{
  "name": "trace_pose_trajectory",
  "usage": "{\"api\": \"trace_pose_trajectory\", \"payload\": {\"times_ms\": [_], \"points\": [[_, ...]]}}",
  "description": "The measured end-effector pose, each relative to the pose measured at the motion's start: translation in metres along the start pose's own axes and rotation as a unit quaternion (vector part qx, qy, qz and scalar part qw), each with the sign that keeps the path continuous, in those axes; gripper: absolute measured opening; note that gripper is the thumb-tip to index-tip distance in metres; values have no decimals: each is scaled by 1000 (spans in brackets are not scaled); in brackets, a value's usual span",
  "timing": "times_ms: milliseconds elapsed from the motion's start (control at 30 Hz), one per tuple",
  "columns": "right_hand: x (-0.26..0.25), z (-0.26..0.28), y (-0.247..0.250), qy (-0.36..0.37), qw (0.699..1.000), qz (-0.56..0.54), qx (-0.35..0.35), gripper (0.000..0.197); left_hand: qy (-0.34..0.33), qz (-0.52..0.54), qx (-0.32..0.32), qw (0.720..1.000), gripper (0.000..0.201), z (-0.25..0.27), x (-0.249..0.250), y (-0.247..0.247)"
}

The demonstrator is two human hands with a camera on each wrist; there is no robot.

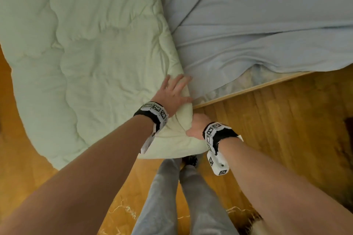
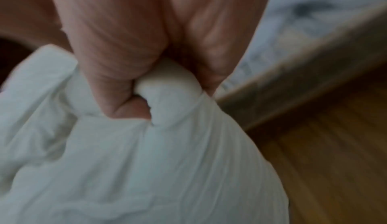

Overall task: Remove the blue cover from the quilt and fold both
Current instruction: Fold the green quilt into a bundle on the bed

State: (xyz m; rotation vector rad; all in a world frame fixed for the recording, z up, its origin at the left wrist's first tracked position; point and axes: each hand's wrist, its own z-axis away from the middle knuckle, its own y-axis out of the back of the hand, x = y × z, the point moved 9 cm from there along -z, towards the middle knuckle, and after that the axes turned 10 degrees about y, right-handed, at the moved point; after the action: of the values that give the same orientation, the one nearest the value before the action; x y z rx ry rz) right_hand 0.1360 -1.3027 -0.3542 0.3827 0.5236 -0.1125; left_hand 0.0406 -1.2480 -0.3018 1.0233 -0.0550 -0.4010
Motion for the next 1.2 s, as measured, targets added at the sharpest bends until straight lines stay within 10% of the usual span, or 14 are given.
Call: {"api": "trace_pose_trajectory", "payload": {"times_ms": [167,467,833,1033,1200], "points": [[-25,71,60,3,1000,8,-7,22,-8,-18,-140,990,53,-9,-5,78],[30,183,190,-13,999,-3,42,39,44,78,-70,994,52,-16,50,264],[226,341,357,-3,988,41,146,33,66,140,37,987,55,-102,256,434],[335,358,390,-104,969,25,222,52,55,248,-13,967,75,-134,313,431],[276,324,363,-46,987,48,148,85,172,285,-13,943,53,-77,246,397]]}}
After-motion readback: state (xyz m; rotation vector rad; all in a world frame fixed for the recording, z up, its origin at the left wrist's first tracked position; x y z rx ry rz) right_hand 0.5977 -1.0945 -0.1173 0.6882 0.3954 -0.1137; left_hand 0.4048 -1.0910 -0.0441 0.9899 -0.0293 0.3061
